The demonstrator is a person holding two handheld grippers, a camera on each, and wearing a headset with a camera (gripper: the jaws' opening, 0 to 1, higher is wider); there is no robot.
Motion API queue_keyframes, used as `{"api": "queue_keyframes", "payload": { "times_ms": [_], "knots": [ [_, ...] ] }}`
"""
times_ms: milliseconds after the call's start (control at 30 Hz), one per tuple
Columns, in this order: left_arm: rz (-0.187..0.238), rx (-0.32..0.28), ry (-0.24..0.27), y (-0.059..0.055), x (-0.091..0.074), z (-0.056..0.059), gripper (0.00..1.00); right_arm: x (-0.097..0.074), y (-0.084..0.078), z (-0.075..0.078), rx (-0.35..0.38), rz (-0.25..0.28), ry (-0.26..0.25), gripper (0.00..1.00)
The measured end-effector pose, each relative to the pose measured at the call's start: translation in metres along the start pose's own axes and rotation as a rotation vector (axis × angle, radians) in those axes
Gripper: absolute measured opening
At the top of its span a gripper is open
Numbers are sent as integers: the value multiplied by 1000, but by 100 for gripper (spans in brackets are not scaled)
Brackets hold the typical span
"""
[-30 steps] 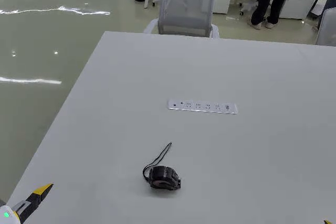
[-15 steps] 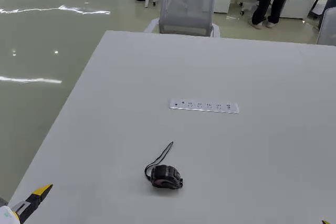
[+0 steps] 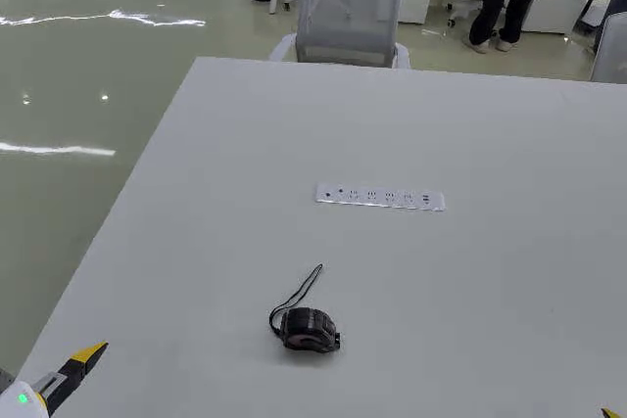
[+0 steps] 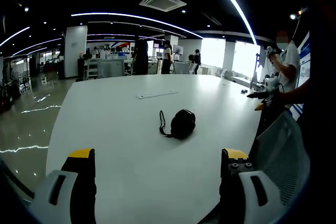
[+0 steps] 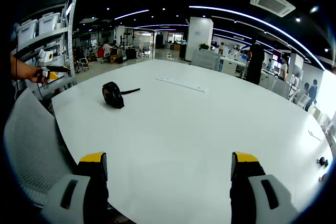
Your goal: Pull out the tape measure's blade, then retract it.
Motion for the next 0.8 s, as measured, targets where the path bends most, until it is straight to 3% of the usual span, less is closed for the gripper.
{"api": "queue_keyframes", "payload": {
  "times_ms": [433, 800],
  "knots": [
    [-7, 0, -14, 1, 6, -1, 99, 5, 0, -1, -1, 3, 14, 99],
    [-26, 6, -55, 6, 25, 3, 99, 13, 3, -5, -6, -1, 39, 99]
  ]
}}
Point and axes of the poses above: the centre of the closed fingertips' face, and the gripper's own axes: x roughly forward along the fingers, z roughly to its right, y roughly out of its top, the point moved 8 cm from there along -x, roughly backward along the fingers, and after that the axes turned 11 degrees about -y, right-handed, at the moved point
